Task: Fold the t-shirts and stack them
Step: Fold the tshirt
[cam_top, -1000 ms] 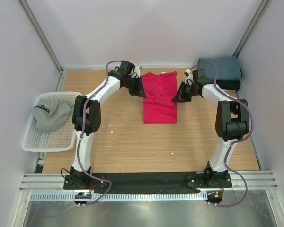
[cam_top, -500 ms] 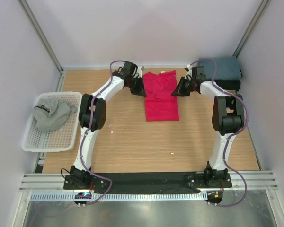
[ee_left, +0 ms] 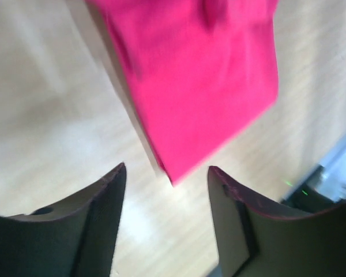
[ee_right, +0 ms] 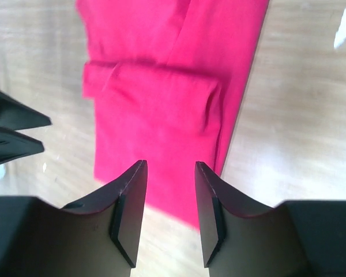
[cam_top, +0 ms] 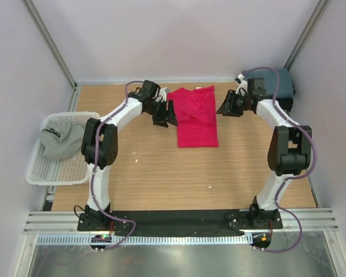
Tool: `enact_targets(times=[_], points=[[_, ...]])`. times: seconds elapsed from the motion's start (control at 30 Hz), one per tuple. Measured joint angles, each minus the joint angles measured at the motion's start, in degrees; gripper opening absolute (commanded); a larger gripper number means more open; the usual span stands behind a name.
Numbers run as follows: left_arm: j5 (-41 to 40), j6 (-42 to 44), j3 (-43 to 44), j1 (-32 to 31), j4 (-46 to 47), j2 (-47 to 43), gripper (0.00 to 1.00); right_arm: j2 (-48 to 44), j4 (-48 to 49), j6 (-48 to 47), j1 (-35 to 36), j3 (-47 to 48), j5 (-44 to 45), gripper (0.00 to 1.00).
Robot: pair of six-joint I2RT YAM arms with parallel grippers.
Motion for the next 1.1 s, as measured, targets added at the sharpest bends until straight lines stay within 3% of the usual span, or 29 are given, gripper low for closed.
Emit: enact_targets(times=[0.17,0.33,0.6,1.1], points=[[5.2,-4.2,-13.8,0.4,2.3,-7.3,0.71,-5.9,-6.9,-3.9,-1.5,-2.7,-5.1,0.49],[9.4,-8.4,-20.3,0.5,5.8,-7.6,0.77,-2.6,-13.4,-6.2,-1.5,-5.1,-12.5,0.50],[12.9,-12.8,-21.3,0.5,10.9,-5.8,0.77,9.4,-18.6,-7.3,-3.0,-9.8,-19.3,0.52],[15.8,-18.1,-22.9,-0.2,15.1,-2.1,0.75,9.6,-19.7,-9.0,-3.4,-10.3,-20.6,0.53]])
